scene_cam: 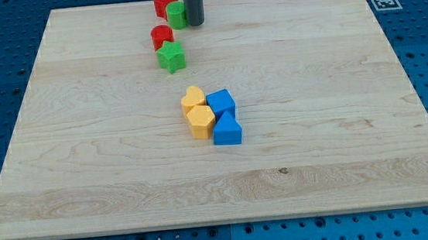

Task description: Push the red star to the top left of the green circle

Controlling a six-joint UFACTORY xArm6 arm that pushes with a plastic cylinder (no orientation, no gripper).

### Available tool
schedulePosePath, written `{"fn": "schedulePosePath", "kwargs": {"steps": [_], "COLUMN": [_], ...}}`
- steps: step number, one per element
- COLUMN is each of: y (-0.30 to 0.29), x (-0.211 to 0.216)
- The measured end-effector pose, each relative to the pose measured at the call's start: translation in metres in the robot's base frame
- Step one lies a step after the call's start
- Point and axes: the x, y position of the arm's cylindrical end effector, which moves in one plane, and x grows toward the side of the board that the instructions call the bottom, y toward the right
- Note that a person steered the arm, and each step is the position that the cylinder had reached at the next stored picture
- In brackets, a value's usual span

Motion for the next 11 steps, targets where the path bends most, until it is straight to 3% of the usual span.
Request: {"fn": "schedulePosePath", "kwargs": {"steps": [1,2,3,5,8,10,11], "y": [0.013,0.016,-0.002,-0.109,-0.120,-0.227,-0.231], "x": [0.000,-0.046,-0.065,-0.068,-0.067,-0.066,-0.051]}}
